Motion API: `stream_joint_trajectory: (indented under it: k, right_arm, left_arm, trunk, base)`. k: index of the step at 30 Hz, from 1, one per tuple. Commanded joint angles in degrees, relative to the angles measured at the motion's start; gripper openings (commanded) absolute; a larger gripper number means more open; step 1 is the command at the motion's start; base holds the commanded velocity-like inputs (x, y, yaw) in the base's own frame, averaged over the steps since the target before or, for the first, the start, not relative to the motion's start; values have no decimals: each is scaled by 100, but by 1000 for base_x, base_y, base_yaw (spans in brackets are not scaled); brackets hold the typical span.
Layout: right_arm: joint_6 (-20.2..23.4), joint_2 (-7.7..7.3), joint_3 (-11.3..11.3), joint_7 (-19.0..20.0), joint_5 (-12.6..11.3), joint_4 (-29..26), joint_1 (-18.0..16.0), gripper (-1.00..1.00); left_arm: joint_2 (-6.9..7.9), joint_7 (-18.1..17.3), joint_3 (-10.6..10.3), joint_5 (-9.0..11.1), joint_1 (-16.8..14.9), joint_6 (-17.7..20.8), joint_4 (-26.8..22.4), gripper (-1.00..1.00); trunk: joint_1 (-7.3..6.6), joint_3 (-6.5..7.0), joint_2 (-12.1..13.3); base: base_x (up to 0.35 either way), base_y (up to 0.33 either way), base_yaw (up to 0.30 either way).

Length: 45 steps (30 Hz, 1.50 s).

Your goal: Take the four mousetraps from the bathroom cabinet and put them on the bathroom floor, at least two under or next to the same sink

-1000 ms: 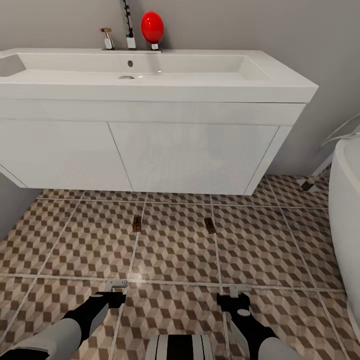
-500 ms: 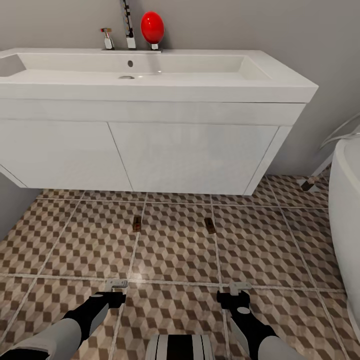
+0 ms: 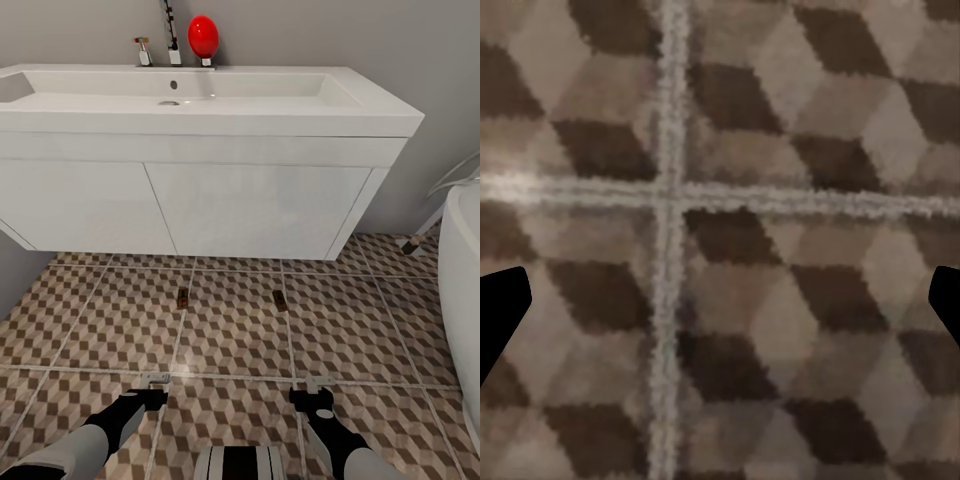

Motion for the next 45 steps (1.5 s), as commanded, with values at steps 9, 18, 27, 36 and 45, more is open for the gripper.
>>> stream_joint_trajectory:
  k: [9, 18, 27, 36, 45]
  right_arm:
    - [-13, 1, -34, -15, 58, 5, -3, 100]
    - [-16, -3, -29, -4, 58, 5, -3, 100]
    - [-17, -4, -28, 7, 58, 5, -3, 100]
    - [-15, -5, -28, 18, 58, 5, -3, 100]
    - [-15, -5, -28, 20, 58, 5, -3, 100]
  left_arm:
    - [0, 25, -48, 50, 1, 35, -14, 100]
    - [-3, 25, -48, 50, 1, 35, -14, 100]
    - [-4, 25, -48, 54, 1, 35, -14, 100]
    - [-4, 25, -48, 54, 1, 35, -14, 100]
    - [-4, 25, -48, 56, 1, 37, -14, 100]
  trunk:
    - [-1, -3, -1]
    - [-1, -3, -1]
    - [-1, -3, -1]
    - [-1, -3, -1]
    - [-1, -3, -1]
  base:
    - [0, 0, 0]
    - [-4, 0, 0]
    - [-154, 0, 0]
    - [-305, 0, 0]
    - [-332, 0, 0]
